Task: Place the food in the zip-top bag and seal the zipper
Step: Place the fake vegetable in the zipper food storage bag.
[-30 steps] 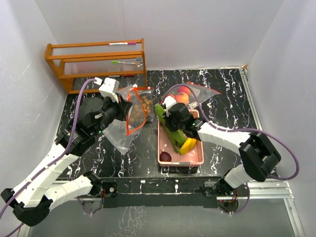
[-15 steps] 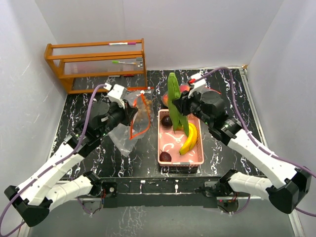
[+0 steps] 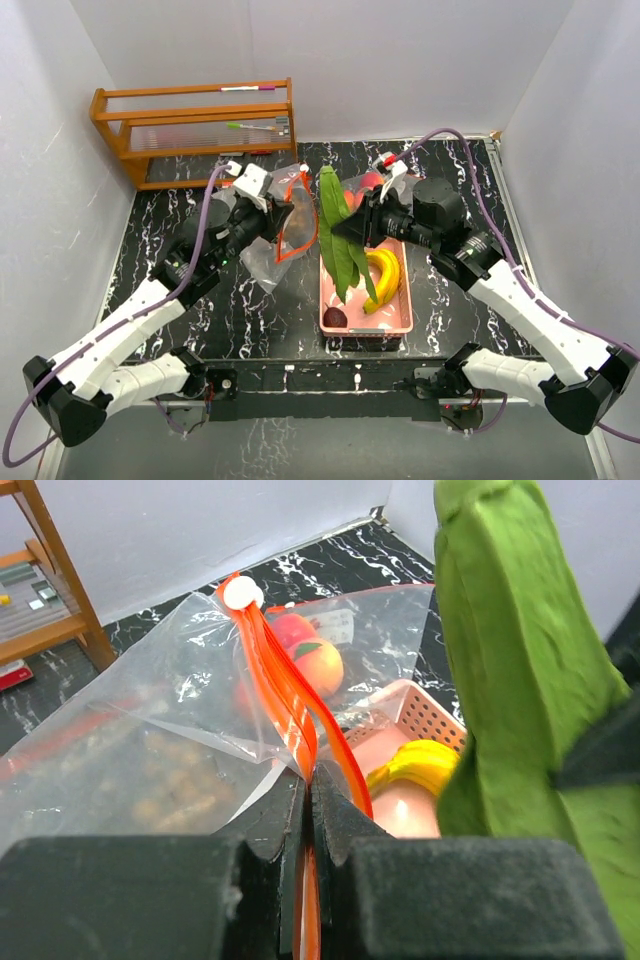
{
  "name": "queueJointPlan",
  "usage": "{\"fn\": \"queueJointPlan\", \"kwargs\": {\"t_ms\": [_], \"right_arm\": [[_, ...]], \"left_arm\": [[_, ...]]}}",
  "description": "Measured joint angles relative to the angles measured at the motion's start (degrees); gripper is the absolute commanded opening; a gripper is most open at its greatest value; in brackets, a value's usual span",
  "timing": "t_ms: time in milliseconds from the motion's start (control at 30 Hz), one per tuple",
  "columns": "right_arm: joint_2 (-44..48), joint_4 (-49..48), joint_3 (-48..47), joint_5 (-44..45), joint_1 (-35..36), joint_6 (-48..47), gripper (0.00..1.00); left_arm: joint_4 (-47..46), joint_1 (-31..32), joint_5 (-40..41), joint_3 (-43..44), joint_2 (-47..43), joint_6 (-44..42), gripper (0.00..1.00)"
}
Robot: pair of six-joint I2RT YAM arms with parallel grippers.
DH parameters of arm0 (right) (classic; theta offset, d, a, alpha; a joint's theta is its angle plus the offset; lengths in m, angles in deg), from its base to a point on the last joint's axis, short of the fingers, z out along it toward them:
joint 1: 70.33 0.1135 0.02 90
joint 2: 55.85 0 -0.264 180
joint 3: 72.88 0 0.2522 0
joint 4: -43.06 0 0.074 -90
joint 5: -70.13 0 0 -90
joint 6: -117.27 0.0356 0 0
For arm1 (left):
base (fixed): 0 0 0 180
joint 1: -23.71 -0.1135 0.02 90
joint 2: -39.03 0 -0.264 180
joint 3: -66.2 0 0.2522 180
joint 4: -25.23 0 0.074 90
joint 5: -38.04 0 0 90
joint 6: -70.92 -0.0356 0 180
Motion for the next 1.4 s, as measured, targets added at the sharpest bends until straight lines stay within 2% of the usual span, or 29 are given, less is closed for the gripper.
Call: {"fn": "queueJointPlan", "kwargs": {"t_ms": [333, 767, 867, 1067, 1200, 1400], "right_arm": [[-1.49, 10.21, -0.66, -11.06, 0.0, 2.86, 0.08], [-8.0, 15.04, -1.29, -14.64, 0.0, 4.17, 0.08], [-9.88, 15.78, -3.17, -14.6, 0.0, 5.03, 0.08], [-12.5, 15.67, -6.8, -12.79, 0.0, 7.21, 0.08], [-12.5, 13.75, -8.04, -11.39, -0.11, 9.66, 0.08], [-8.15, 1.57, -3.89, -8.61, -0.11, 15.58, 0.08]], "left_arm": [[-5.42, 0.0, -2.25, 0.02, 4.76, -6.36, 0.0], [-9.81, 0.0, -13.29, 0.52, 4.35, -14.95, 0.0], [-10.58, 0.0, -18.27, 0.52, 3.85, -16.24, 0.0], [-10.6, 0.0, -28.11, 0.13, 3.28, -16.7, 0.0], [-10.62, 0.0, -31.78, -2.23, 1.4, -15.34, 0.0], [-10.64, 0.0, -32.28, -7.28, -2.89, -11.74, 0.0]]}}
